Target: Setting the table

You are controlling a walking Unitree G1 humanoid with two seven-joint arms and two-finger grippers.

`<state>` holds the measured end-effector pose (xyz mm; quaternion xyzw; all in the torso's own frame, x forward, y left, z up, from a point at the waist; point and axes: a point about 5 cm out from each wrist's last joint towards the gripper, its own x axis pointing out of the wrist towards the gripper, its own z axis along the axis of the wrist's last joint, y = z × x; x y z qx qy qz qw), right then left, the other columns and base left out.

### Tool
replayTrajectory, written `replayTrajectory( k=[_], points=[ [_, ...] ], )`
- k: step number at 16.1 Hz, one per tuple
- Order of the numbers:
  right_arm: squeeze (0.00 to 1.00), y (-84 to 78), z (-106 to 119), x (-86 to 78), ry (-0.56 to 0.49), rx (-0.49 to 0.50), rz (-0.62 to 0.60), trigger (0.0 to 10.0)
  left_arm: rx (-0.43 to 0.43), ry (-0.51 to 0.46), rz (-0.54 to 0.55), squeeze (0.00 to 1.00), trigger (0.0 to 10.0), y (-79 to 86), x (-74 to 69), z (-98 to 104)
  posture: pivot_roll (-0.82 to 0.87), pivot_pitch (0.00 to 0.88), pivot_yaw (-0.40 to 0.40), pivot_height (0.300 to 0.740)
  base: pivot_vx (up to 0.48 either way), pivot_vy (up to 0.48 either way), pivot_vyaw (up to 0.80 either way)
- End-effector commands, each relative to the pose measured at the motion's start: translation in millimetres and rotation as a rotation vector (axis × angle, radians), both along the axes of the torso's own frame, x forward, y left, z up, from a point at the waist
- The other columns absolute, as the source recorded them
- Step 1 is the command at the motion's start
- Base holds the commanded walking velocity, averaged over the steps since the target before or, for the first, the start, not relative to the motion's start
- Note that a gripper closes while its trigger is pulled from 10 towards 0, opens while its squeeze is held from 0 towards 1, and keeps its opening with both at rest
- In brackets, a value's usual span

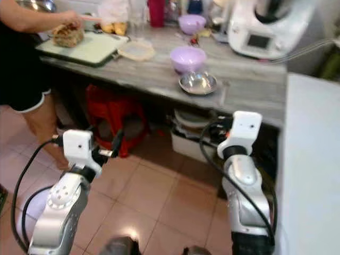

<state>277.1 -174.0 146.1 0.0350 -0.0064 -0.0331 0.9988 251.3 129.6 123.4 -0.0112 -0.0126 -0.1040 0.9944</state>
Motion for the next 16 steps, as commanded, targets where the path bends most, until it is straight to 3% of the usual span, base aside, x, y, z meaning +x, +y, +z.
replayTrajectory(
  k=[1, 6, 16],
  points=[
    [0.0, 2.7, 0.8, 0.2, 0.0, 0.011, 0.007, 10.0, 0.01, -0.003, -0.004, 0.0, 10.0, 0.1, 0.1, 0.8, 0.0, 0.02, 0.003, 0.74, 0.0, 0.0, 0.0],
    [0.0, 5.6, 0.2, 0.4, 0.001, 0.011, 0.019, 10.0, 0.005, -0.014, -0.033, 0.0, 10.0, -0.4, -0.8, 2.9, -0.01, 0.024, 0.004, 0.74, 0.0, 0.0, -0.08],
    [0.0, 3.9, 1.1, 1.2, 0.004, 0.014, 0.024, 10.0, -0.007, -0.017, -0.059, 0.0, 10.0, -3.1, -1.3, 3.4, -0.01, 0.021, -0.002, 0.74, 0.0, -0.417, -0.13]
  ],
)
